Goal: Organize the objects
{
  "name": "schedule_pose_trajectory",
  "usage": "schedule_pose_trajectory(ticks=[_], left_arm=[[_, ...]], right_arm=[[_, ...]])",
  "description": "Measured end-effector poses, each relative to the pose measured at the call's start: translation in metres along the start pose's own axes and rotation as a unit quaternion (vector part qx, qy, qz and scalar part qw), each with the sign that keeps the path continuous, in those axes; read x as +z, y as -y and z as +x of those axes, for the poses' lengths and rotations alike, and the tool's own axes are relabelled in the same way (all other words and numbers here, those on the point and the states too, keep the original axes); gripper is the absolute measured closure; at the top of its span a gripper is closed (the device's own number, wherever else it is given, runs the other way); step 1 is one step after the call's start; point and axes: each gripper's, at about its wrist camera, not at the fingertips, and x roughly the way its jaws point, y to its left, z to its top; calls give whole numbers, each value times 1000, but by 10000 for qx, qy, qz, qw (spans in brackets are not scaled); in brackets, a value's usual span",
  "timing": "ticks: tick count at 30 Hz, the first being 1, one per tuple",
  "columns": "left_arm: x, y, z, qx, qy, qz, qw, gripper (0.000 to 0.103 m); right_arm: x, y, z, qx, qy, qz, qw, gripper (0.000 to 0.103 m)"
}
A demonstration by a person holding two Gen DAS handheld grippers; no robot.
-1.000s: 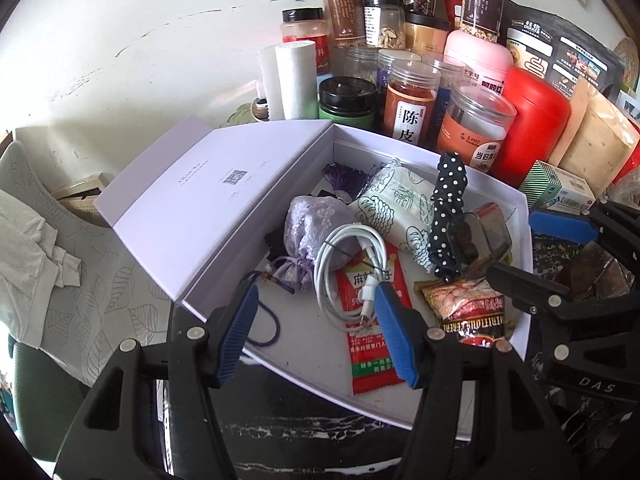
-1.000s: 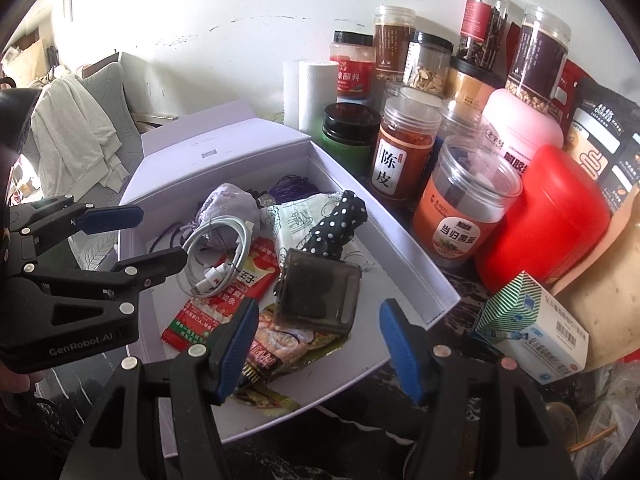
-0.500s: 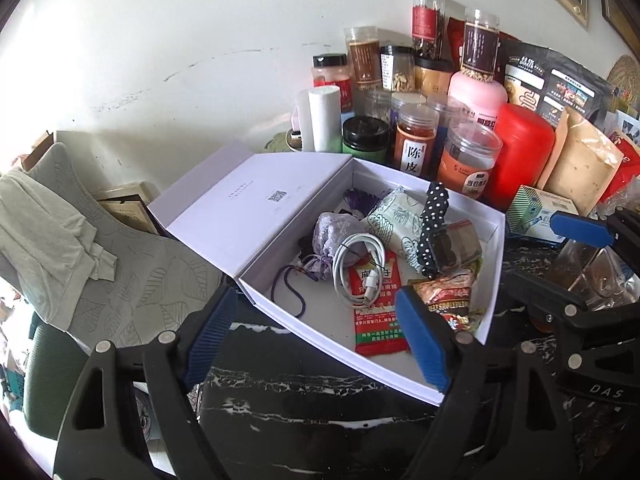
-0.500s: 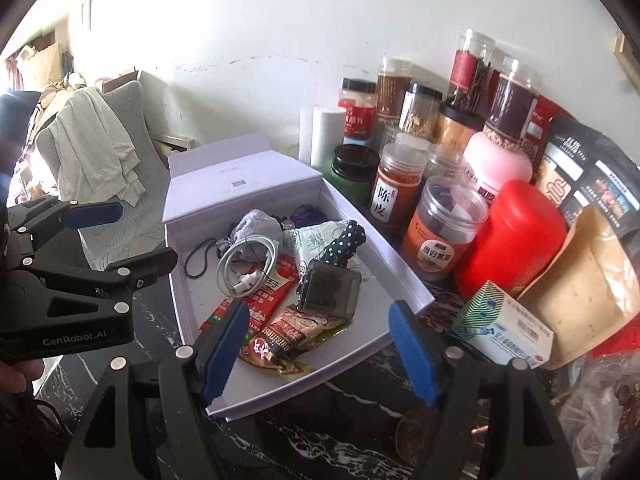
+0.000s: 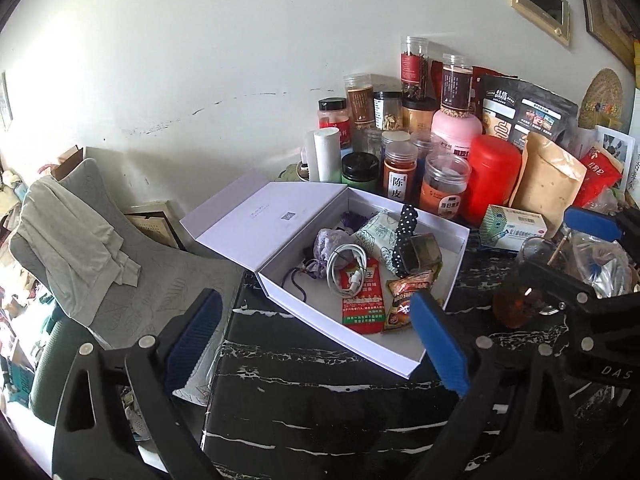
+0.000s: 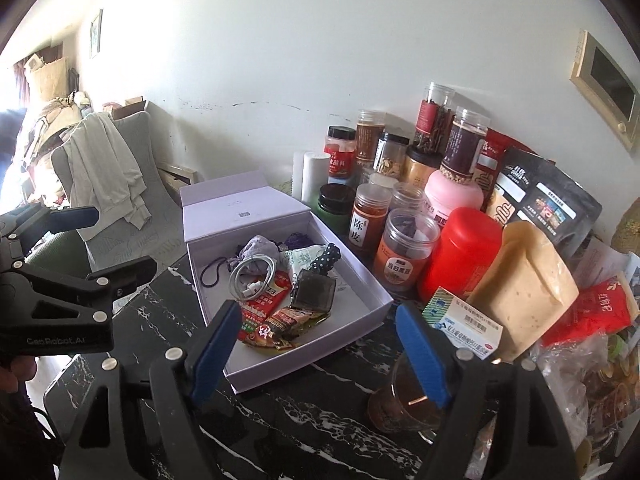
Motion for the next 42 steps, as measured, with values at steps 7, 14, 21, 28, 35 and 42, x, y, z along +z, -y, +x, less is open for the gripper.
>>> schedule_pose_trajectory(ticks=[7, 14, 21, 28, 35, 42], left_arm=[[-15, 21, -45, 71, 107, 79, 9999, 8], [-38, 37, -80, 102, 210, 94, 9997, 8], [-62, 51, -100, 91, 170, 54, 9998, 8], [-85, 65, -108, 33, 105, 30, 9999, 8], [-104, 70, -100, -71, -81, 4, 9999, 9], [-112, 66, -98, -32, -133, -48, 9999, 9]], right_arm=[[-18, 6, -36, -87, 113, 22, 9999, 23], [-39, 10, -65, -107, 181, 76, 9998, 23], [-63, 13, -82, -72, 156, 124, 9998, 23], [-90, 14, -84, 3, 1, 206, 9998, 23], [-108, 16, -85, 0, -56, 311, 9995, 23], [-114, 15, -86, 56, -42, 307, 9995, 23]])
